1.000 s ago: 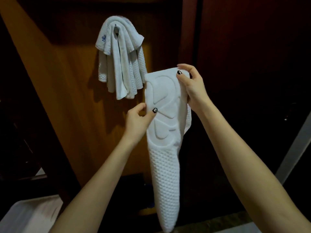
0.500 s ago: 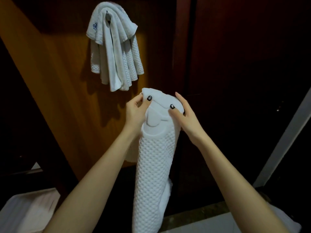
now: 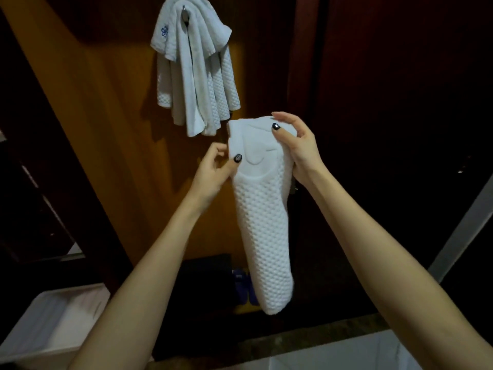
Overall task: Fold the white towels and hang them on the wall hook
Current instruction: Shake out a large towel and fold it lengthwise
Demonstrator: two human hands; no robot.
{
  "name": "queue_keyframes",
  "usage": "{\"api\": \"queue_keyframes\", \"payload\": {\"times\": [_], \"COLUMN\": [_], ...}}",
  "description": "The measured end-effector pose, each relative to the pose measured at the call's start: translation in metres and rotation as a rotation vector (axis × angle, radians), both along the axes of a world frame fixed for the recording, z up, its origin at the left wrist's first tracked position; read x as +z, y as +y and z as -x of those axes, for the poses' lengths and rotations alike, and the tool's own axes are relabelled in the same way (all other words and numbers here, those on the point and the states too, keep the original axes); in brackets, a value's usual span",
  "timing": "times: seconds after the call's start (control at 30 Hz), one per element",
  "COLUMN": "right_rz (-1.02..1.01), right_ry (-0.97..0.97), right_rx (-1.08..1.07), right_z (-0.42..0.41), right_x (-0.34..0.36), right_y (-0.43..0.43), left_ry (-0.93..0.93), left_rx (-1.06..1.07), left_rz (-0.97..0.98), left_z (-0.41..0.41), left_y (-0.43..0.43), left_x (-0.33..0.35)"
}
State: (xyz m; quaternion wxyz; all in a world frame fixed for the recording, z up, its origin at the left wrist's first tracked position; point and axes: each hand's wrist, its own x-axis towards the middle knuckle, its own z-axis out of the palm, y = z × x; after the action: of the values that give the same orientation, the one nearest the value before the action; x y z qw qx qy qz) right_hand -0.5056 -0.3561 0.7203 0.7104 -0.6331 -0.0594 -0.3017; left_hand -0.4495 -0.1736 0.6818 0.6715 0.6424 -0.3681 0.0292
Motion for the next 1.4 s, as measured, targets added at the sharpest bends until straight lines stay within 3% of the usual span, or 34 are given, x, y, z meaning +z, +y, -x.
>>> {"api": "queue_keyframes", "payload": {"times": [0.1,0.23,0.5,0.63,0.83,1.0,1.13,1.2,1.33,1.4], "right_rz": [-0.026,-0.132,-0.249,-0.215,-0.186,-0.213,-0.26,-0.286,-0.356,-0.376], "right_ry": [0.019,0.03,0.02,0.036,0.07,0.092,0.073,0.063,0.066,0.08], "right_rx": [-0.003,0.024,0.154,0.139,0.063,0.026,0.089,0.134,0.191,0.185], "right_z": [-0.01,-0.013,-0.007,-0.005,-0.008,-0.007,-0.005,-0.003,0.001,0.002], "right_x": [0.003,0.004,0.007,0.007,-0.004,-0.011,-0.01,-0.006,-0.002,-0.003], "right_y": [-0.005,-0.018,-0.033,-0.034,-0.032,-0.032,-0.036,-0.037,-0.038,-0.038], "left_ry": [0.028,0.129,0.117,0.169,0.032,-0.163,0.195,0.227,0.282,0.241], "left_rx": [-0.058,-0.026,-0.145,-0.101,-0.119,0.081,-0.158,-0.16,-0.07,-0.037], "left_rz": [-0.036,0.08,-0.238,-0.206,-0.398,-0.547,-0.527,-0.581,-0.406,-0.409], "left_z": [0.008,0.015,0.025,0.024,0.029,0.029,0.04,0.04,0.027,0.018], "left_y": [0.004,0.006,0.009,0.015,0.016,0.024,0.027,0.026,0.032,0.039], "left_x": [-0.03,-0.043,-0.051,-0.053,-0.067,-0.094,-0.105,-0.108,-0.106,-0.102]}}
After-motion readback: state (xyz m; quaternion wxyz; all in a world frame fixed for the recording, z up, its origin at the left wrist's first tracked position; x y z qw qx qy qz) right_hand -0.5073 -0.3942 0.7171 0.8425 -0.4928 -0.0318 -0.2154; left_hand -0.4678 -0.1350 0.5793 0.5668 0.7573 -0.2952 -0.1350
